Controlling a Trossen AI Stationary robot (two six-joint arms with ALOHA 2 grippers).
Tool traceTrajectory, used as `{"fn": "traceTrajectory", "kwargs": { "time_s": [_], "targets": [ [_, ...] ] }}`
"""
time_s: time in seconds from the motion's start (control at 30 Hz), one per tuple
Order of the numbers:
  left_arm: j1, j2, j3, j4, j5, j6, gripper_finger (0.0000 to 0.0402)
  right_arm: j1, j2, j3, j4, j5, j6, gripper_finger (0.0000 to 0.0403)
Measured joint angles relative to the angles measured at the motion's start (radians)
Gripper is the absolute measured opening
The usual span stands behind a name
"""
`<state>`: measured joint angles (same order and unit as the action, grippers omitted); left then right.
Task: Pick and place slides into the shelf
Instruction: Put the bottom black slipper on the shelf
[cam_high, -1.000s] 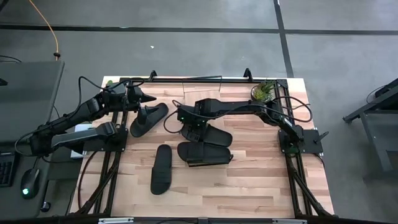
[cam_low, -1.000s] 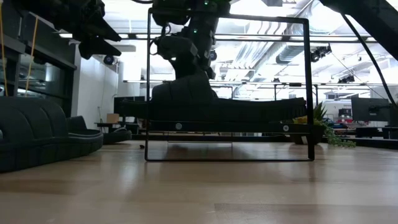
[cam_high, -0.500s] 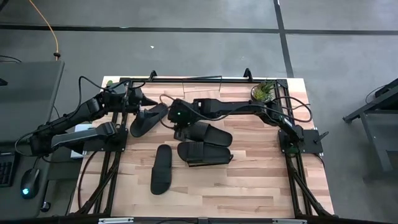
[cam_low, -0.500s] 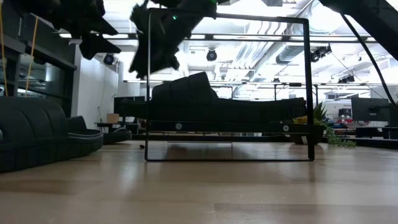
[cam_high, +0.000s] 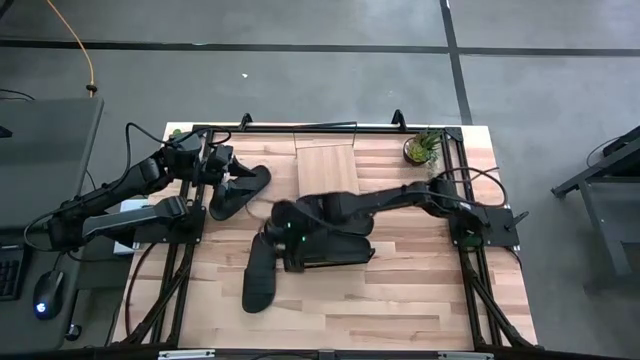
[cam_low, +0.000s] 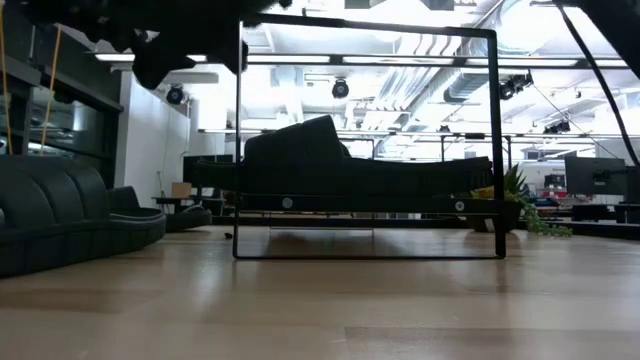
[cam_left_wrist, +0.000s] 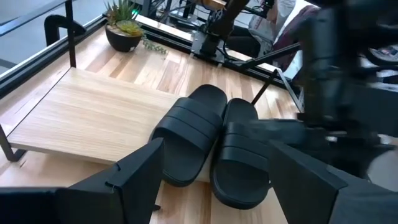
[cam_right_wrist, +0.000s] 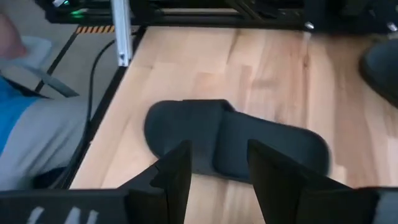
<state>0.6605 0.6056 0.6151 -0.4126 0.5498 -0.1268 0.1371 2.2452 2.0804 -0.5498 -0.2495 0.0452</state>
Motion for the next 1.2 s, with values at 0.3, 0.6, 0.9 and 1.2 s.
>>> {"fn": "traceTrajectory", "kwargs": {
  "time_s": [0.3,0.6,0.9,1.2],
  "targets": [
    [0.0,0.0,0.0,0.0,-0.019,0.0,0.0262,0.096,0.0,-0.001,0.028,0.247,-0.043,0.0146],
    [-0.001,0.0,0.0,0.0,-0.024,0.0,0.0262,0.13,0.103,-0.002,0.156,0.321,-0.092,0.0146],
    [0.0,0.0,0.0,0.0,-0.027,0.003,0.0262,0.187,0.183,-0.002,0.2,0.442,-0.252,0.0146],
    [0.0,0.0,0.0,0.0,-0.031,0.016,0.0262,0.19,0.179,-0.002,0.268,0.43,-0.23,0.0146]
  ]
}}
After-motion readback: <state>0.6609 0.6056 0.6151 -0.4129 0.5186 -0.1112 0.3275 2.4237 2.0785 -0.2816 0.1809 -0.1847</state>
